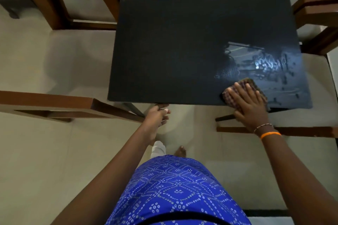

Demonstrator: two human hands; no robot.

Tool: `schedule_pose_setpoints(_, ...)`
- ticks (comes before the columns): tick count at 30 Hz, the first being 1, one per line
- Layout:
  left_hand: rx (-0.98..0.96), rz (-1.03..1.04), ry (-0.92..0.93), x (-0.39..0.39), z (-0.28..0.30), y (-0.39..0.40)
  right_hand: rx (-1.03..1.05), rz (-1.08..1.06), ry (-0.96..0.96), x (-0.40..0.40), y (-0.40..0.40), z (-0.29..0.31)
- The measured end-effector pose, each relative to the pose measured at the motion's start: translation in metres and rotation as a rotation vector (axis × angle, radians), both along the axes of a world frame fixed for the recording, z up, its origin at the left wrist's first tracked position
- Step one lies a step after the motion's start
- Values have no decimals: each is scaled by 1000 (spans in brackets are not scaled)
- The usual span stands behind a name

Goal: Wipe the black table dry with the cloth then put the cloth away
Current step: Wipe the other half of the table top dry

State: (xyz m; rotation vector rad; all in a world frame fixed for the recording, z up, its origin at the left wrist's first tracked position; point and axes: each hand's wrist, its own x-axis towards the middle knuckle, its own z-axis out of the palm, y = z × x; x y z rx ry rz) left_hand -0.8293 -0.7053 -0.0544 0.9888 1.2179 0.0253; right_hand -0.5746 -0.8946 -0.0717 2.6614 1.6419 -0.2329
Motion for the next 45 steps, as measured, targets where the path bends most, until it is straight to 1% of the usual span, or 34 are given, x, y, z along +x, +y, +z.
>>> schedule_pose_setpoints(2, 60, -101, 19, -1, 3, -2, 31, -154, 86, 11, -13, 4)
schedule_pose_setpoints(4, 116, -190, 10, 0, 9, -5, 73, -315, 118, 8, -11, 5)
schedule_pose_setpoints(7, 170, -271, -16, 1, 16, -10, 142, -625, 135, -27, 28, 0)
schedule_pose_setpoints(8, 183, -271, -19, 2, 18, -13, 158, -690, 132, -44, 47, -1)
schedule_pose_setpoints(9, 198, -252, -21, 3, 19, -15, 168, -706, 129, -62, 65, -2)
schedule_pose_setpoints(11, 255, -178, -23, 6, 20, -18, 170, -611, 147, -97, 98, -2)
schedule_pose_setpoints(15, 408, -65, -56, 10, 24, -23, 133, -176, 150, -139, 129, -6)
schedule_pose_setpoints(18, 508, -99, -36, 16, 30, -28, 163, 84, 111, -121, 111, -7)
schedule_pose_setpoints(19, 532, -128, -34, 20, 32, -30, 169, 122, 77, -106, 100, -8)
schedule_pose_setpoints(21, 583, -202, -35, 31, 34, -36, 169, 103, 36, -72, 71, -12)
schedule_pose_setpoints(23, 640, -269, -24, 42, 33, -43, 149, 11, 29, -36, 40, -13)
schedule_pose_setpoints(25, 696, -335, -1, 54, 28, -52, 119, -128, 15, 1, 6, -12)
schedule_pose_setpoints(30, 759, -519, -1, 83, 24, -77, 62, -592, 56, 82, -66, -1)
schedule_pose_setpoints(33, 771, -600, 69, 92, 22, -87, 95, -772, 112, 99, -69, 4)
schedule_pose_setpoints(36, 757, -562, 98, 93, 21, -93, 158, -892, 70, 77, -34, -2)
schedule_pose_setpoints(37, 762, -543, 101, 92, 21, -95, 165, -890, 72, 64, -17, -2)
schedule_pose_setpoints(39, 795, -509, 114, 88, 19, -97, 151, -768, 91, 35, 18, -2)
schedule_pose_setpoints(42, 851, -438, 178, 83, 17, -96, 122, -463, 135, -8, 72, 0)
schedule_pose_setpoints(45, 977, -409, 282, 83, 17, -89, 81, -107, 203, -37, 113, 6)
